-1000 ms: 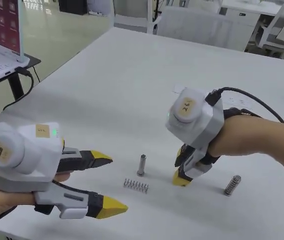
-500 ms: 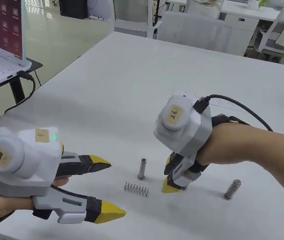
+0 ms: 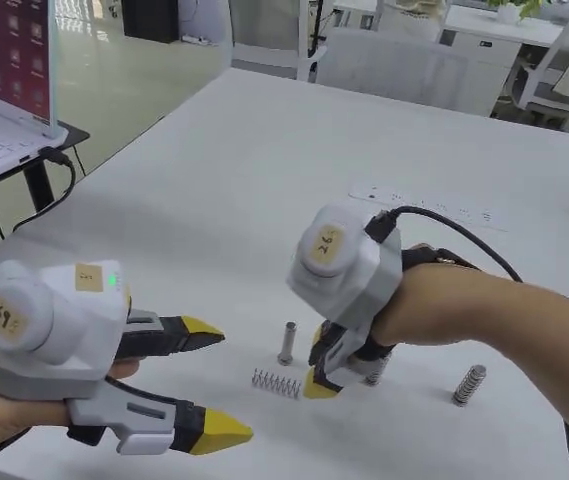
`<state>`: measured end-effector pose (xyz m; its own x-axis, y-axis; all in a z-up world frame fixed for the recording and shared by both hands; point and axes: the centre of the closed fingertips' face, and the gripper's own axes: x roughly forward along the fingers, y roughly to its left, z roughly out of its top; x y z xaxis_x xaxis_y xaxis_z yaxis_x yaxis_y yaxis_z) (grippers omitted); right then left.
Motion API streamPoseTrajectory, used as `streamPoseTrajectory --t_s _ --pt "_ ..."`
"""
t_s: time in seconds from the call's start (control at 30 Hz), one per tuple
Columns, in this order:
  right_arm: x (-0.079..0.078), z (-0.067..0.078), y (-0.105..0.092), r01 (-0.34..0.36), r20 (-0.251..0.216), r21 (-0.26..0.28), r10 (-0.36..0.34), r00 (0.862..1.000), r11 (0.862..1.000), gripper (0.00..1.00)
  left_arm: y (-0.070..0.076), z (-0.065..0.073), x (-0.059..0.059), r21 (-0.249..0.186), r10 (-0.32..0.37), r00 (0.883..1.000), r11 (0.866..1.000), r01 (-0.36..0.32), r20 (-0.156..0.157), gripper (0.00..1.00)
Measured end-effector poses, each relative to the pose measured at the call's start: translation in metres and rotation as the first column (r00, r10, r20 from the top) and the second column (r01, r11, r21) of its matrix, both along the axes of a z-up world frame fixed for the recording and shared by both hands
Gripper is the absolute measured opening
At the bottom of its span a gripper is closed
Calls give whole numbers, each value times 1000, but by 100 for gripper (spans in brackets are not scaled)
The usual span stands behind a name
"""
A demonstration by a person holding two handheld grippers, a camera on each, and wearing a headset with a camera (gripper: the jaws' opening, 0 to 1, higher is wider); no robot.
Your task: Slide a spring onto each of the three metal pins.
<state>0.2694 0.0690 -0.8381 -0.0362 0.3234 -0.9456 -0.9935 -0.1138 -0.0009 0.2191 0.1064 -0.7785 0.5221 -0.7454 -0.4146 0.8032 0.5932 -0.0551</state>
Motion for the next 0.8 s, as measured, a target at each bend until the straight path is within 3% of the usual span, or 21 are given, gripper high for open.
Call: streamPoseTrajectory --t_s 0.8 --pt "-4 -22 12 3 -14 3 -3 1000 1000 13 4 -4 0 3 10 1000 1000 -10 -10 55"
